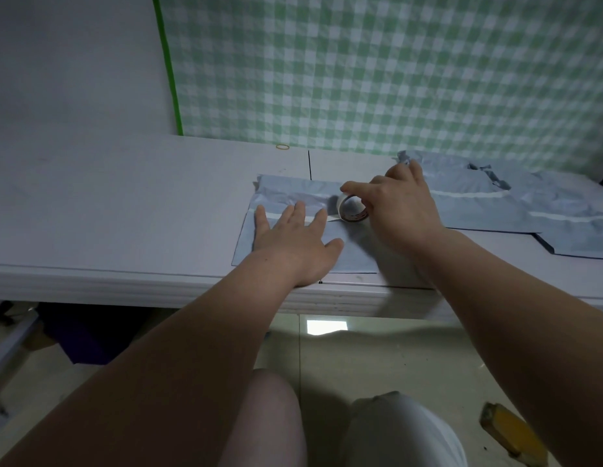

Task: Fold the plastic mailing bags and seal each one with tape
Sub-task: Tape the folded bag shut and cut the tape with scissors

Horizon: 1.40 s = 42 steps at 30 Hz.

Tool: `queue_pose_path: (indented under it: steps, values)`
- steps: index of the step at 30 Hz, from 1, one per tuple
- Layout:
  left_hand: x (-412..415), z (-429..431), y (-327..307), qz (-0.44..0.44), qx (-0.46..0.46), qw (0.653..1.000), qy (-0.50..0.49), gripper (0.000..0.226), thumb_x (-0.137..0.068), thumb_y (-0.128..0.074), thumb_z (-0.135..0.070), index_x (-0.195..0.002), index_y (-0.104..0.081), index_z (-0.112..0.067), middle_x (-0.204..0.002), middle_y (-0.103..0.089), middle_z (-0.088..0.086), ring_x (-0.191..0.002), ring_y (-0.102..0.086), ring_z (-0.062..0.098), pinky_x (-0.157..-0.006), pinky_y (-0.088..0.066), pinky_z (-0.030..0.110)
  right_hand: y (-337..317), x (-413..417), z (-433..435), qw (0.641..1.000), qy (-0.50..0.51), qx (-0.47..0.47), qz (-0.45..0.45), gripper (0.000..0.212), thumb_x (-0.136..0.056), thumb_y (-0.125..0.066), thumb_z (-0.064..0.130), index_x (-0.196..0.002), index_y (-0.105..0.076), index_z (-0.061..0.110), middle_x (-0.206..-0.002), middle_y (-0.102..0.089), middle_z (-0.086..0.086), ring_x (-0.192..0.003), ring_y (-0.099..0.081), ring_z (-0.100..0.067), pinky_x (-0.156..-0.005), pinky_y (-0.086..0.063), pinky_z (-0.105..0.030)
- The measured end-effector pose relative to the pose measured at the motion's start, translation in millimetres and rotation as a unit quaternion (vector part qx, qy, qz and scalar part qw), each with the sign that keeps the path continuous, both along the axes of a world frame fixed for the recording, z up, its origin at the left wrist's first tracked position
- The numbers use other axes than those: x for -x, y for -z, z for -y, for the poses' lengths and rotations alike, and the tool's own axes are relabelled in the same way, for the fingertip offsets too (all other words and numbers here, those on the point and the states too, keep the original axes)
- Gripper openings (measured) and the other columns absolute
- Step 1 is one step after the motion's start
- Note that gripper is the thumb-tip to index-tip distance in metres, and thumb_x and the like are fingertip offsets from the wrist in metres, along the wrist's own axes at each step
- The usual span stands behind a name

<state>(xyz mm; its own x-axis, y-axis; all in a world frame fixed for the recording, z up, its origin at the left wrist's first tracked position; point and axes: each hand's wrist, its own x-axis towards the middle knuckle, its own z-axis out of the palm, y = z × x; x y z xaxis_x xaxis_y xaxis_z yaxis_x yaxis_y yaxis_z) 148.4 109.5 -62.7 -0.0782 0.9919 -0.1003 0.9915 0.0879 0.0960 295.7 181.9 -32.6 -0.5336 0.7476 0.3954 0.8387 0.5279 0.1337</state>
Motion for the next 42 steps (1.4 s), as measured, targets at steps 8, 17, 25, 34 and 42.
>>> queue_pose_path:
  steps: [8, 17, 25, 34, 42]
  values:
    - [-1, 1, -1, -0.003, 0.004, 1.0, 0.005, 0.057, -0.095, -0.009, -0.06, -0.149, 0.001, -0.043, -0.16, 0.012, 0.005, -0.147, 0.013, 0.02, -0.109, 0.021, 0.058, 4, 3, 4, 0.999, -0.006, -0.033, 0.038, 0.068, -0.077, -0.012, 0.018, -0.126, -0.058, 0.028, -0.093, -0.065, -0.007, -0.106, -0.044, -0.032, -0.115, -0.007, -0.054]
    - [-3, 2, -3, -0.019, 0.012, 1.0, 0.005, 0.055, -0.094, -0.006, -0.062, -0.148, 0.0, -0.048, -0.16, 0.012, 0.005, -0.147, 0.014, 0.021, -0.107, 0.023, 0.06, 34, 12, 15, 0.989, 0.041, 0.023, -0.142, 0.06, -0.087, -0.04, 0.002, -0.142, -0.04, 0.026, -0.106, -0.065, -0.013, -0.114, -0.044, -0.037, -0.105, -0.028, -0.045]
    - [-2, 3, -1, -0.006, 0.004, 1.0, 0.003, 0.056, -0.095, -0.009, -0.061, -0.148, -0.002, -0.046, -0.16, 0.011, 0.003, -0.147, 0.014, 0.019, -0.107, 0.021, 0.058, 44, 5, 2, 0.955, 0.053, 0.082, -0.28, 0.029, -0.093, -0.051, 0.025, -0.12, -0.058, 0.019, -0.103, -0.066, -0.01, -0.104, -0.052, -0.03, -0.077, -0.043, -0.037]
    - [3, 1, 0, 0.029, 0.007, 1.0, 0.01, 0.06, -0.095, -0.014, -0.061, -0.15, 0.001, -0.042, -0.16, 0.015, 0.001, -0.146, 0.015, 0.019, -0.113, 0.014, 0.053, 43, 0, -2, 0.934, 0.053, 0.154, -0.319, 0.025, -0.083, -0.055, 0.012, -0.103, -0.066, 0.024, -0.096, -0.069, -0.006, -0.097, -0.057, -0.027, -0.073, -0.045, -0.032]
    - [34, 14, -1, 0.007, 0.009, 0.996, -0.093, 0.066, -0.093, -0.01, -0.064, -0.151, 0.002, -0.035, -0.16, 0.012, 0.002, -0.147, 0.009, 0.02, -0.113, 0.01, 0.055, 43, 0, -5, 0.932, 0.06, 0.158, -0.322, 0.026, -0.083, -0.055, 0.013, -0.104, -0.065, 0.026, -0.098, -0.068, -0.006, -0.102, -0.056, -0.027, -0.078, -0.048, -0.035]
